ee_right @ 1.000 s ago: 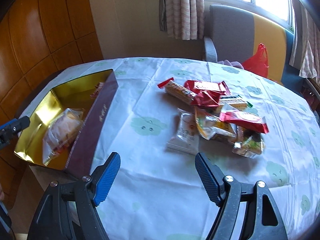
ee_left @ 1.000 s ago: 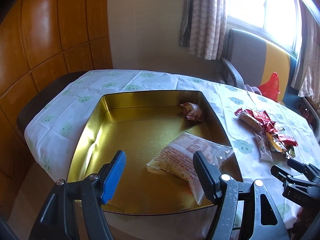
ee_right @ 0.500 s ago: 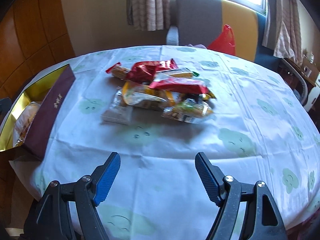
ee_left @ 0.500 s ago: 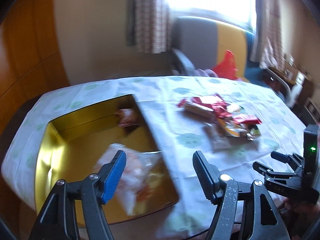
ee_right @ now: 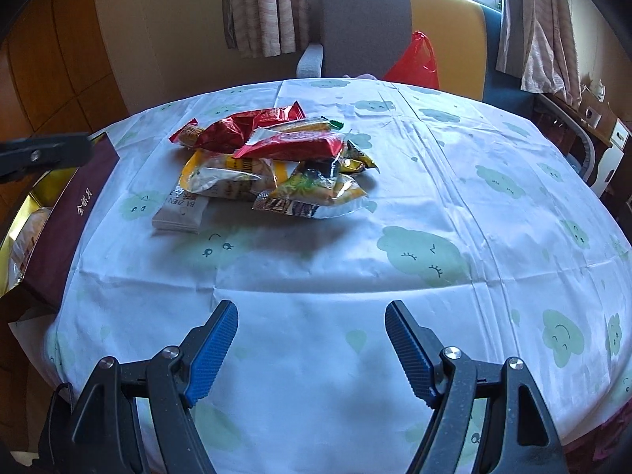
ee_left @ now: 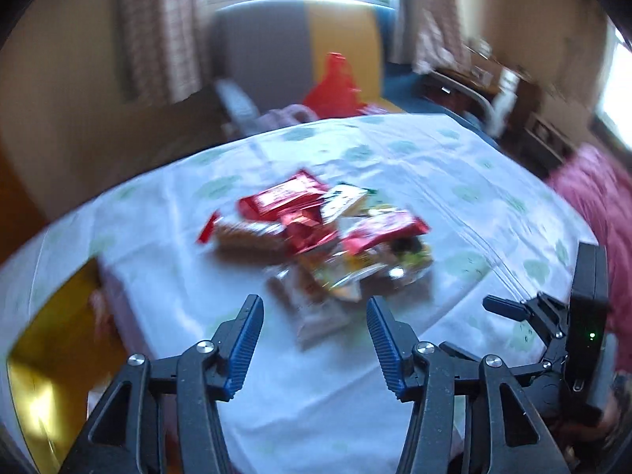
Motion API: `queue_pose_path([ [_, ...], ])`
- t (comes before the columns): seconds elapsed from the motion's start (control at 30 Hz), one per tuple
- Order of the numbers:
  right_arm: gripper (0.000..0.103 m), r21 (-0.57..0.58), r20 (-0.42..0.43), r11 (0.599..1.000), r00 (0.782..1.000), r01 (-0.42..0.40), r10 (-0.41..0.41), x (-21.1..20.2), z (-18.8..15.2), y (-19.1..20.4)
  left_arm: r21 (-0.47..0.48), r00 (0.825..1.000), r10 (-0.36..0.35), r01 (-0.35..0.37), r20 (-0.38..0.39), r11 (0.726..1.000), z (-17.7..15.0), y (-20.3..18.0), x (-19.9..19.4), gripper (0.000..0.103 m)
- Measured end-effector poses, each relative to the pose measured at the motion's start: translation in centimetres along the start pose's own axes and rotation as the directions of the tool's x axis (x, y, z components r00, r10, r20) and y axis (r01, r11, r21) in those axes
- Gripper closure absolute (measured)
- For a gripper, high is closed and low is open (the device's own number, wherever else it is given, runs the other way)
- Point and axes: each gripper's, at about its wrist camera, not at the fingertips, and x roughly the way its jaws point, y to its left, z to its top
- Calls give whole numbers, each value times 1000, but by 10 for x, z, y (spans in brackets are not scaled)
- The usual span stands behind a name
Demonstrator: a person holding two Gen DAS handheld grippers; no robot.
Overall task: Organize snacks
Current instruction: 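Grasp the red snack packet from the pile with the left gripper, then lift the red packet with the left gripper while the right gripper grasps the yellow chip bag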
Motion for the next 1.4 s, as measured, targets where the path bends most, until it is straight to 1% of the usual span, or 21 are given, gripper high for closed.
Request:
queue_pose_path([
  [0.03, 24, 5, -2, 1000, 1000, -3, 3, 0, 0, -2, 68, 1000, -27, 27, -10, 997, 9, -9, 10, 47],
  [0.1, 24, 10, -4, 1000, 1000, -11, 11, 1, -1, -5, 163, 997, -61, 66, -36, 984, 22, -25, 28, 47],
  [0.23, 24, 12, -18, 1000, 1000, -22, 22, 4, -4, -12, 299, 992, -85, 109, -92, 948, 43, -49, 66, 45],
  [0.33, 24, 16, -23, 999, 999, -35, 36, 7, -5, -17, 355, 987, -88, 130, -131, 926, 56, -59, 90, 43],
  [0.37, 24, 9, -20, 999, 999, -37, 37, 7, -5, -17, 367, 985, -90, 138, -146, 920, 59, -60, 97, 38],
  [0.47, 24, -5, -20, 999, 999, -51, 51, 9, -4, -19, 385, 975, -117, 182, -187, 905, 68, -62, 117, 38],
  [0.53, 22, -14, -17, 998, 998, -60, 59, 10, -3, -20, 387, 959, -160, 242, -232, 890, 71, -63, 128, 38],
  [0.6, 21, -23, -13, 998, 998, -65, 64, 10, -4, -20, 390, 952, -174, 264, -251, 882, 73, -66, 137, 38],
  [0.63, 20, -29, -9, 997, 998, -67, 67, 11, -4, -20, 377, 941, -204, 298, -269, 877, 75, -66, 142, 38],
  [0.7, 19, -39, -4, 997, 998, -68, 68, 12, -5, -19, 342, 929, -240, 330, -280, 880, 77, -67, 146, 55],
  [0.73, 19, -43, -2, 997, 998, -69, 68, 12, -5, -18, 319, 924, -267, 349, -274, 881, 79, -67, 145, 68],
  [0.77, 18, -47, 1, 996, 998, -70, 70, 12, -6, -18, 310, 924, -282, 356, -258, 882, 79, -68, 141, 77],
  [0.8, 18, -50, 3, 996, 997, -71, 71, 12, -6, -18, 309, 927, -283, 351, -245, 884, 79, -69, 138, 78],
  [0.87, 18, -54, 7, 996, 998, -70, 70, 13, -6, -18, 288, 928, -300, 356, -222, 889, 76, -69, 127, 84],
  [0.97, 18, -54, 11, 996, 998, -68, 68, 14, -6, -18, 253, 936, -304, 342, -177, 905, 69, -63, 106, 86],
  [1.03, 18, -58, 13, 996, 998, -65, 66, 13, -7, -17, 188, 941, -311, 333, -136, 924, 60, -53, 86, 86],
  [1.17, 18, -68, 17, 996, 998, -56, 57, 13, -9, -16, 81, 951, -295, 302, -93, 950, 24, -37, 48, 86],
  [1.23, 18, -75, 20, 996, 999, -48, 50, 13, -10, -14, 35, 966, -242, 246, -87, 969, 3, -31, 34, 86],
  [1.3, 18, -77, 21, 996, 999, -44, 46, 13, -11, -13, -2, 977, -196, 196, -84, 981, -19, -26, 26, 86],
  [1.33, 18, -72, 20, 996, 999, -46, 47, 12, -11, -14, -18, 984, -155, 154, -91, 988, -34, -23, 24, 86],
  [1.4, 18, -56, 16, 997, 998, -52, 53, 11, -11, -16, -44, 987, -117, 112, -110, 993, -55, -17, 26, 86],
])
